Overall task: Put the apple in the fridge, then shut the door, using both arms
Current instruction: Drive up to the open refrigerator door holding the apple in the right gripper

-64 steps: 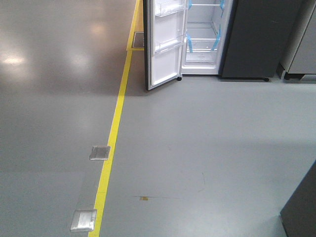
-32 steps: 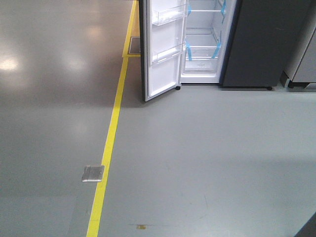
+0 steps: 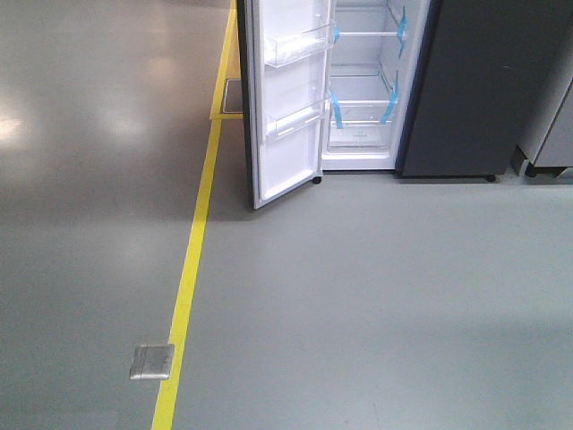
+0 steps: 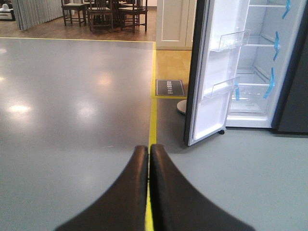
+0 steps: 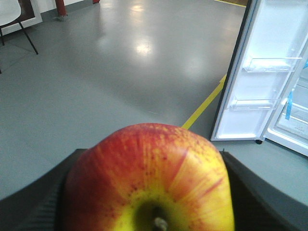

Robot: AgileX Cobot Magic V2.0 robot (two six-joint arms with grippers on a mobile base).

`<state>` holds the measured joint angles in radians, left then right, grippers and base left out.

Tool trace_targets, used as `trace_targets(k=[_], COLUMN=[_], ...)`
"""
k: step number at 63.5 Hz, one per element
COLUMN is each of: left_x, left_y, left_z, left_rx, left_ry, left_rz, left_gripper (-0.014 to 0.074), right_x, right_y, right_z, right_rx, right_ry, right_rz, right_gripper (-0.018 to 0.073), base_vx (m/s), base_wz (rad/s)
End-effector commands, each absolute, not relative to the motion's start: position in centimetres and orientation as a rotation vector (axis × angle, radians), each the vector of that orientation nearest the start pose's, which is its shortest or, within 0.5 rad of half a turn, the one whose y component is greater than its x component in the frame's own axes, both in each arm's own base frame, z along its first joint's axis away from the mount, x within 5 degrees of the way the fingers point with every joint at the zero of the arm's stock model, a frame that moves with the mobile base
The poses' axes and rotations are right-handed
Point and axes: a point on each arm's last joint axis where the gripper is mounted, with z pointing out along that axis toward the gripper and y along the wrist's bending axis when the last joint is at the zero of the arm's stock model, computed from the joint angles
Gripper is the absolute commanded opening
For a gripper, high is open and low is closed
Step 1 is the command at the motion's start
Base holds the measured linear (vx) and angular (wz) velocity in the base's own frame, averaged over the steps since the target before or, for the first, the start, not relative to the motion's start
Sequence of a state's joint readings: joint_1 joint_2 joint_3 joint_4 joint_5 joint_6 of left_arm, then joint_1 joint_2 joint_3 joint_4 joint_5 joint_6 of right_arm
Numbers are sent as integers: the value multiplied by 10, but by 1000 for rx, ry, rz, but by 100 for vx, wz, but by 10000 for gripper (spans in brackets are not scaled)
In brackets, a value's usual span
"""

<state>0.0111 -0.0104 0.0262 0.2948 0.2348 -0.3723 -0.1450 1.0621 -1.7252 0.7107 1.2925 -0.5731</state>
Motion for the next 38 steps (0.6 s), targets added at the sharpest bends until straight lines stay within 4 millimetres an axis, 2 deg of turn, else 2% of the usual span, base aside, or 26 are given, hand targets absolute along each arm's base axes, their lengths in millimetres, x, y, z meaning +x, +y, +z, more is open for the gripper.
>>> trace_targets(k=[1, 38], left_x=[56, 56], left_y=[5, 5], left_z=[184, 184], left_rx=[-116, -116], left_ry=[1669, 1669], left_rz=[-21, -21], left_gripper=[-6, -6], right_x=[128, 128], right_y=[41, 41], right_z=[553, 553], right_rx=[-599, -599], right_ry=[1789, 1789], right_rz=[383, 383], right_gripper=[-3, -3], base_vx=[32, 32], base_wz=[-1, -1])
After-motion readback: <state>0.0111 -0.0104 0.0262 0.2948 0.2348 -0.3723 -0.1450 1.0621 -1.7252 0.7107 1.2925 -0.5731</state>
